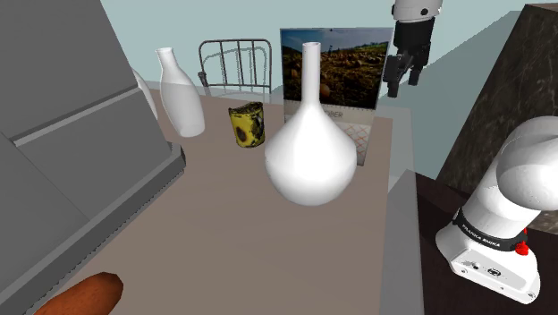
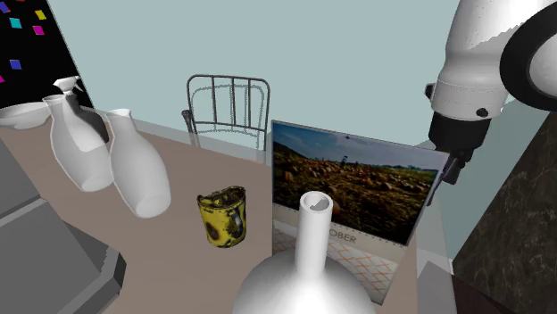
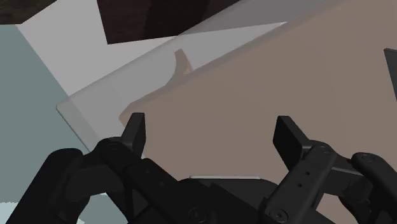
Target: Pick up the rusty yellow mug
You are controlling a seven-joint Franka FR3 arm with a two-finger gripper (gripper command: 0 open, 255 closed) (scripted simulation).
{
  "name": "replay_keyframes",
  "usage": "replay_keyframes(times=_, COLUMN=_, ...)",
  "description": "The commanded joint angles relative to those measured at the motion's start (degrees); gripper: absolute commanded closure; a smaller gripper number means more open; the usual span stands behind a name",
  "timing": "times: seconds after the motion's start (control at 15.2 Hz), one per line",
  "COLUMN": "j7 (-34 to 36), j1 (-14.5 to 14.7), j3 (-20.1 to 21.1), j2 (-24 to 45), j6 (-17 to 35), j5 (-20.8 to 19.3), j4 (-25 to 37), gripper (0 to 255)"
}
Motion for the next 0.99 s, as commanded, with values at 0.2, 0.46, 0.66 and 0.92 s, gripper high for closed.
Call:
replay_keyframes(times=0.2, j7=3.3, j1=1.4, j3=2.7, j2=4.2, j6=2.1, j5=2.5, j4=2.1, gripper=0)
replay_keyframes(times=0.46, j7=7.5, j1=3.0, j3=6.1, j2=10.4, j6=4.7, j5=5.2, j4=5.9, gripper=0)
replay_keyframes(times=0.66, j7=10.5, j1=3.9, j3=8.5, j2=15.3, j6=6.5, j5=6.7, j4=9.3, gripper=0)
replay_keyframes(times=0.92, j7=14.5, j1=5.0, j3=11.6, j2=22.2, j6=8.3, j5=7.9, j4=14.8, gripper=0)
